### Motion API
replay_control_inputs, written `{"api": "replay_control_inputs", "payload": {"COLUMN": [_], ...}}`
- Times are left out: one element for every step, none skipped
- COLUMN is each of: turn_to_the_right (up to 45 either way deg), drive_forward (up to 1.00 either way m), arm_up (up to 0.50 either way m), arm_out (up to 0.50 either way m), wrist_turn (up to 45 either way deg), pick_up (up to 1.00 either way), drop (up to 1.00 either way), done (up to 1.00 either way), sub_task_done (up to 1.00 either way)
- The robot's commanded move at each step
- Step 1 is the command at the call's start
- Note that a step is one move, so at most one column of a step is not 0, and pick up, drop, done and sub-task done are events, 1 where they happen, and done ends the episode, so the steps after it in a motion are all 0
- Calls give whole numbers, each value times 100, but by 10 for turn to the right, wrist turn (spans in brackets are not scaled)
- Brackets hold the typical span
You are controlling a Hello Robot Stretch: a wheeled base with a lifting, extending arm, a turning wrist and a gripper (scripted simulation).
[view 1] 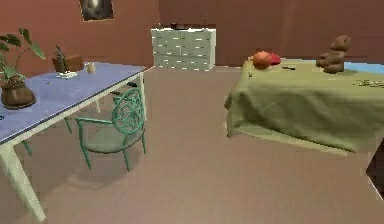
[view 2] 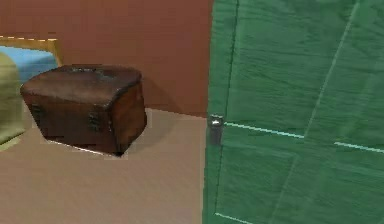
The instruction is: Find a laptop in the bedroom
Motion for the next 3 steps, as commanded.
{"api": "replay_control_inputs", "payload": {"turn_to_the_right": [0, 30, 0], "drive_forward": [100, 0, 100], "arm_up": [0, 0, 0], "arm_out": [0, 0, 0], "wrist_turn": [0, 0, 0], "pick_up": [0, 0, 0], "drop": [0, 0, 0], "done": [0, 0, 0], "sub_task_done": [0, 0, 0]}}
